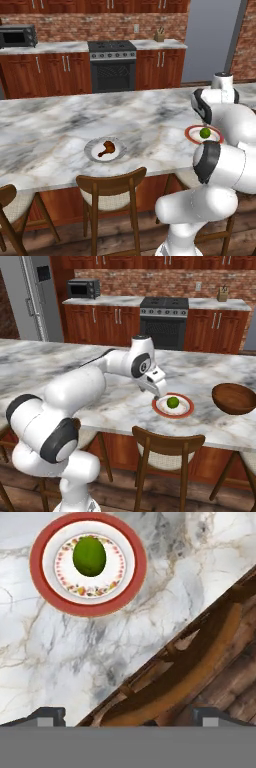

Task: Pick the chicken drumstick and lime from their plates and place them in the bowl. Then put the bowl in the fridge.

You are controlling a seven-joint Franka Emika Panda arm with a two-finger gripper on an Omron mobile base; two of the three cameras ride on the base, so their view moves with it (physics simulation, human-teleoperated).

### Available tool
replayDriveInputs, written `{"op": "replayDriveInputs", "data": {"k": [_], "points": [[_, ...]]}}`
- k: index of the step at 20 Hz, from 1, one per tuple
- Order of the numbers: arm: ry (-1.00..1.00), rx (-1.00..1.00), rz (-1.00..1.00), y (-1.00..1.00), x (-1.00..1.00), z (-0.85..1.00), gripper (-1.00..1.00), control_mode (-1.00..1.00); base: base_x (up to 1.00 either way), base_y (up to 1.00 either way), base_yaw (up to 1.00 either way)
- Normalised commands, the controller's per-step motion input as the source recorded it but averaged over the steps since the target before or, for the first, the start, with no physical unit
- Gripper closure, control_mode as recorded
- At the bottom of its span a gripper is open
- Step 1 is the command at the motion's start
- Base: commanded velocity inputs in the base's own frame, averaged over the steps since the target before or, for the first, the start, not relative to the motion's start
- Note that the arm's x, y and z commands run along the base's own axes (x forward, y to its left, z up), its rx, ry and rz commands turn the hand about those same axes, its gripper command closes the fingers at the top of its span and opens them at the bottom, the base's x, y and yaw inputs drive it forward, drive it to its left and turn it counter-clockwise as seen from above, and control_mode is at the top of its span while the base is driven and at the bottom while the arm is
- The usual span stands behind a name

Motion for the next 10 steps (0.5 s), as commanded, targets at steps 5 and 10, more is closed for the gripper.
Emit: {"op": "replayDriveInputs", "data": {"k": [5, 10], "points": [[0.17, 0.04, 0.0, -0.37, 0.46, -0.26, -1.0, -1.0, 0.0, 0.0, 0.0], [0.02, 0.06, 0.0, -0.26, 0.36, -0.32, -1.0, -1.0, 0.0, 0.0, 0.0]]}}
